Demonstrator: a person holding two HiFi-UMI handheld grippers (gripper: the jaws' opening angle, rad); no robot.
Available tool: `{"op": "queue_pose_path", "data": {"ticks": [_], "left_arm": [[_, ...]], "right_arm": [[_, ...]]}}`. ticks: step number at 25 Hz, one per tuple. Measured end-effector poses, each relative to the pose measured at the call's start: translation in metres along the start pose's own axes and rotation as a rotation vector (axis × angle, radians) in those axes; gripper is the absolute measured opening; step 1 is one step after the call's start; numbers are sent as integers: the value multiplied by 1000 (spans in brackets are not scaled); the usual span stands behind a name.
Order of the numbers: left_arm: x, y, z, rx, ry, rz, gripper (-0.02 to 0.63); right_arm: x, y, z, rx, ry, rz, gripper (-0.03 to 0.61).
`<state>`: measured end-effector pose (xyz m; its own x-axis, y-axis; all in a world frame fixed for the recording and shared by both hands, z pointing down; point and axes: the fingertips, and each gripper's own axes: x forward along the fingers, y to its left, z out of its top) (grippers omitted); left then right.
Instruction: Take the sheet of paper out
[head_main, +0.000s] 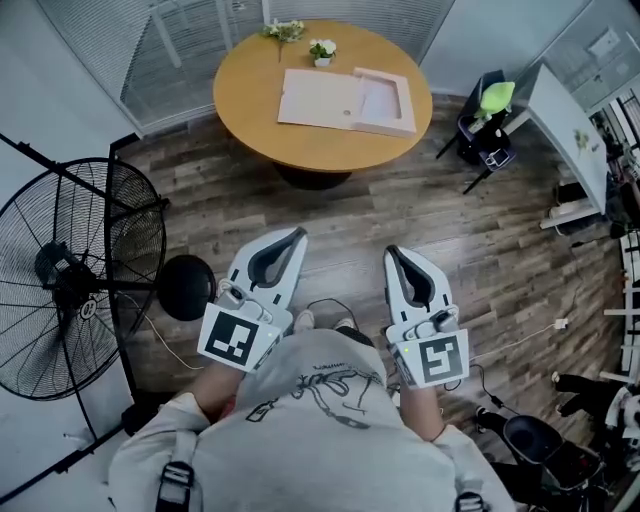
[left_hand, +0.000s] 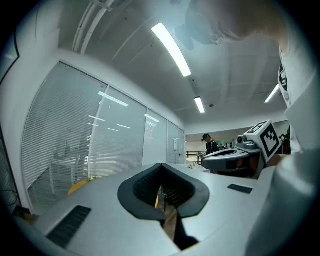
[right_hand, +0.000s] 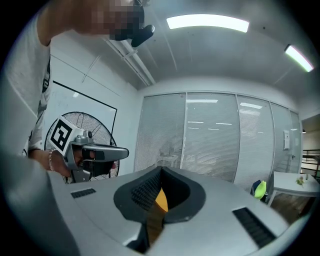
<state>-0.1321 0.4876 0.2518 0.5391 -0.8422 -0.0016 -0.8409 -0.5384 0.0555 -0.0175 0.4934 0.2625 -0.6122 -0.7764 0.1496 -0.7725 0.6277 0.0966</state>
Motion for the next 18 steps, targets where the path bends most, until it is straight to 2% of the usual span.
{"op": "queue_pose_path", "data": {"ticks": [3, 6, 9, 11, 15, 18], "left_arm": [[-5, 5, 0, -6, -3, -2, 20], [-5, 9, 5, -26, -42, -1, 20], [-7, 10, 0, -24, -32, -1, 20], [-6, 11, 4, -41, -60, 2, 20], [-3, 13, -6, -12, -5, 0, 20], [3, 14, -7, -7, 0, -3, 20]], "right_arm": [[3, 5, 0, 5, 1, -11, 9], [7, 4, 4, 27, -21, -35, 8], [9, 3, 3, 35, -30, -47, 8], [8, 2, -2, 19, -10, -41, 8], [12, -1, -6, 12, -1, -38, 8], [17, -8, -3, 38, -28, -50, 8]]}}
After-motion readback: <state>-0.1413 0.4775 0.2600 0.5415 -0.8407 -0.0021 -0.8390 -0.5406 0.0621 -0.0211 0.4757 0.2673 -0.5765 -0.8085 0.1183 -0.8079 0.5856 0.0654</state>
